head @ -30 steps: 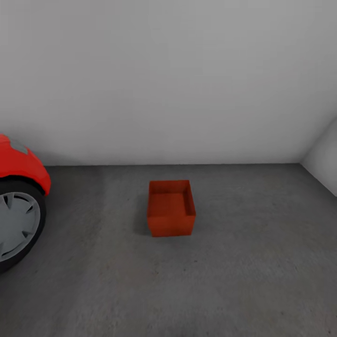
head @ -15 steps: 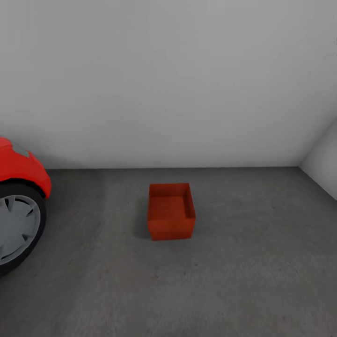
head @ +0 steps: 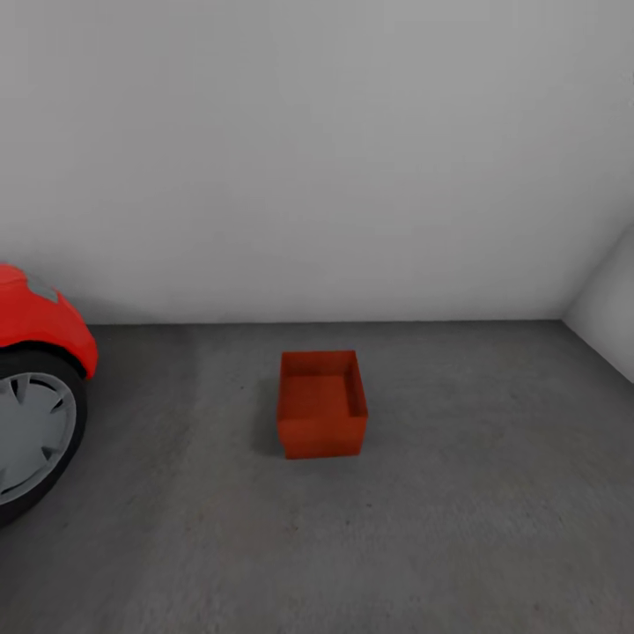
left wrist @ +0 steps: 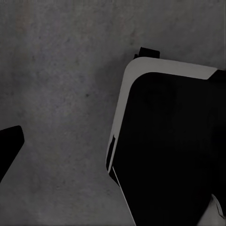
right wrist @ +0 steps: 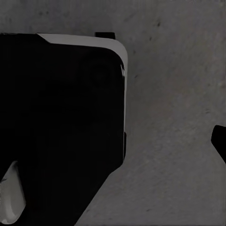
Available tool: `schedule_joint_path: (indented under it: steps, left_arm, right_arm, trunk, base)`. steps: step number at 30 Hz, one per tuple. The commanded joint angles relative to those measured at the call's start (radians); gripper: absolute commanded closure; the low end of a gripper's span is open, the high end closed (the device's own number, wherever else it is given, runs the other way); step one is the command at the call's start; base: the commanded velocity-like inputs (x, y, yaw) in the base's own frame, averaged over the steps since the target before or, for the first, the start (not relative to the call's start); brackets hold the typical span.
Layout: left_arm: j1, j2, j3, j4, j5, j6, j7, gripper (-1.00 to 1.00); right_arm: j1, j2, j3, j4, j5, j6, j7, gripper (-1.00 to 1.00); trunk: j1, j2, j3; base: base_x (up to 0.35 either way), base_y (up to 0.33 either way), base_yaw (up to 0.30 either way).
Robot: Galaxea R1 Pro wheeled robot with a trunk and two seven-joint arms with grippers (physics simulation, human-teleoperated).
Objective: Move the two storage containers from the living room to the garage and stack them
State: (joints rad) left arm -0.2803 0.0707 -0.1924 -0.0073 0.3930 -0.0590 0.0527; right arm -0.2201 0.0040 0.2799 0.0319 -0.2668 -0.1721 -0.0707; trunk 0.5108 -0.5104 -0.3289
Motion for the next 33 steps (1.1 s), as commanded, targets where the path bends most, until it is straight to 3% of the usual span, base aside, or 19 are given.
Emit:
schedule_joint_path:
  steps: [1, 33]
  left_arm:
    - [0.0, 0.0, -0.009, 0.0, 0.007, -0.002, 0.002, -1.0]
    - [0.0, 0.0, -0.009, 0.0, 0.008, -0.002, 0.002, -1.0]
  right_arm:
    - [-0.001, 0.001, 0.008, 0.003, -0.008, -0.005, 0.001, -1.0]
    - [-0.001, 0.001, 0.01, 0.002, -0.009, -0.001, 0.023, -1.0]
  trunk:
    - [0.0, -0.001, 0.0]
    - [0.0, -0.001, 0.052]
  base:
    - [0.0, 0.0, 0.0]
    - [0.0, 0.0, 0.0]
